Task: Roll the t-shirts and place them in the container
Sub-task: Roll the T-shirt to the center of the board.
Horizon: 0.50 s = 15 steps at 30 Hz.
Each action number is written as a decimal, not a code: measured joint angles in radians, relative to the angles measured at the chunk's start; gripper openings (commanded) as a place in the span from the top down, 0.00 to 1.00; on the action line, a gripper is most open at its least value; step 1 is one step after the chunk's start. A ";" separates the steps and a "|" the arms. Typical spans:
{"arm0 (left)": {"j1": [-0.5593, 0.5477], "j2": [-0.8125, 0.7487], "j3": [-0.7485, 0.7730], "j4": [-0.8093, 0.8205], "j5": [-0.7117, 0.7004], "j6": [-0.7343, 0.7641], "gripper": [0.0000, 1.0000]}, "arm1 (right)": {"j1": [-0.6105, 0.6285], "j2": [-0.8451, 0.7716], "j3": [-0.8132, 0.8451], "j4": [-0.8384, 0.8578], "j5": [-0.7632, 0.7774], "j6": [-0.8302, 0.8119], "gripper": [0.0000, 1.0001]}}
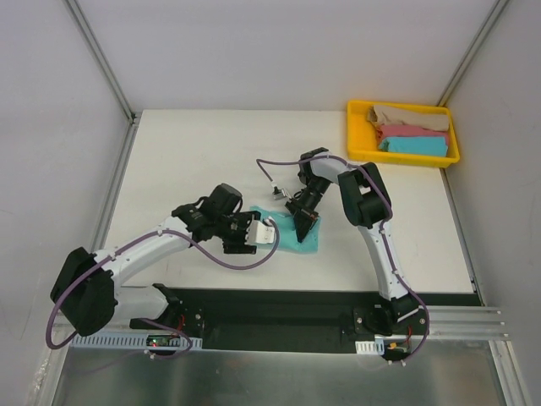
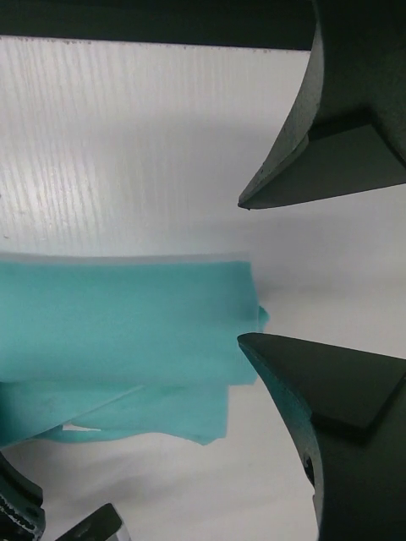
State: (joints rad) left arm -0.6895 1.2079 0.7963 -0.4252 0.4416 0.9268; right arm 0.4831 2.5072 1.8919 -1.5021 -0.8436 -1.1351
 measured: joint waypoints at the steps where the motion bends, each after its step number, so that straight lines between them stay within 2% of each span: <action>1: -0.006 0.017 -0.005 0.020 -0.010 0.008 0.39 | 0.000 0.000 0.000 0.000 0.000 0.000 0.91; 15: -0.064 0.253 -0.005 0.184 -0.061 0.044 0.42 | 0.000 0.000 0.001 0.000 0.000 0.007 0.92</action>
State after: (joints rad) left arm -0.7540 1.4609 0.7914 -0.2413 0.3805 0.9710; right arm 0.4831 2.5076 1.8927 -1.5021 -0.8433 -1.1278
